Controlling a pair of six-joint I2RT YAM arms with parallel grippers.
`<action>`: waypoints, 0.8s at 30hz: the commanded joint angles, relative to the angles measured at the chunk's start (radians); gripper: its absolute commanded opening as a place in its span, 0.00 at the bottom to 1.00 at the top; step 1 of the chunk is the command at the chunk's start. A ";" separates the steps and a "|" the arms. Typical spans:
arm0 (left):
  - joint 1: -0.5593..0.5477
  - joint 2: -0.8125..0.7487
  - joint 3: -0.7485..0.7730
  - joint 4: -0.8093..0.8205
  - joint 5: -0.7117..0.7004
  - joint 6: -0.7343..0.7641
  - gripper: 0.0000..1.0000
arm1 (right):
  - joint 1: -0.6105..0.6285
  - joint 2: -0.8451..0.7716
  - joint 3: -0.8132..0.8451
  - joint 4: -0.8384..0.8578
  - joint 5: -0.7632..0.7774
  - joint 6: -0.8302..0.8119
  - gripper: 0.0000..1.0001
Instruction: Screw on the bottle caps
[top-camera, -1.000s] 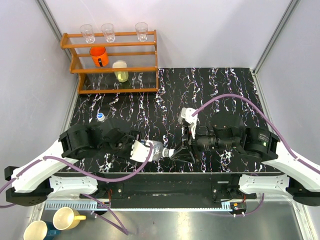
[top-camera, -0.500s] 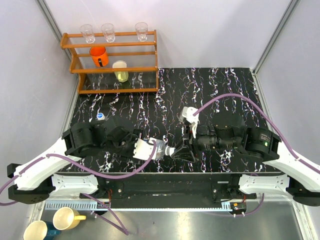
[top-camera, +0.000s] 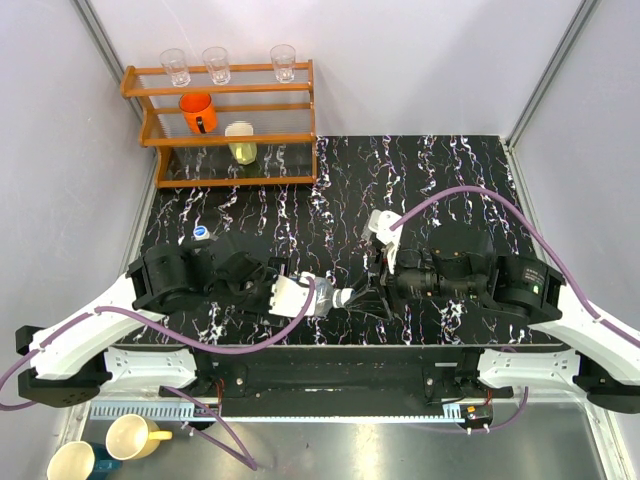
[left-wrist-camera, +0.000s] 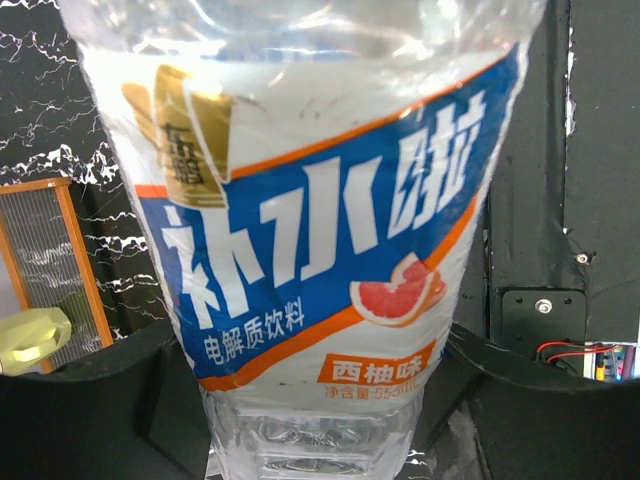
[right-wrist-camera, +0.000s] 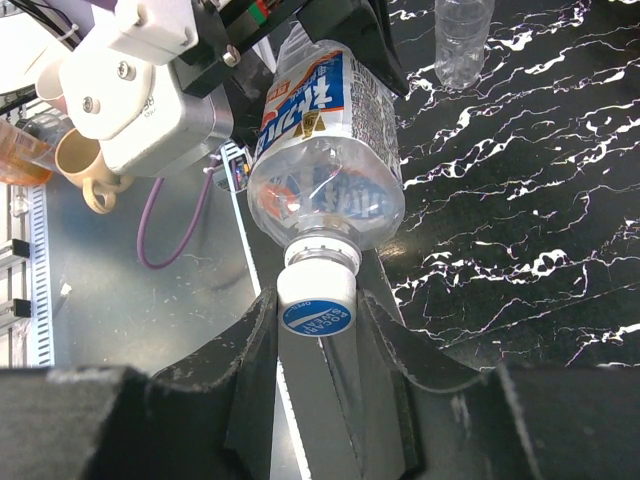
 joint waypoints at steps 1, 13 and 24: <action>-0.004 -0.006 0.035 0.047 -0.021 -0.021 0.54 | 0.007 0.008 0.000 0.028 0.000 -0.014 0.17; -0.002 -0.009 0.026 0.062 -0.042 -0.033 0.52 | 0.007 0.028 -0.004 -0.009 -0.053 0.006 0.16; 0.013 0.006 0.019 0.125 -0.139 -0.096 0.51 | 0.016 0.034 0.007 0.021 -0.020 0.005 0.14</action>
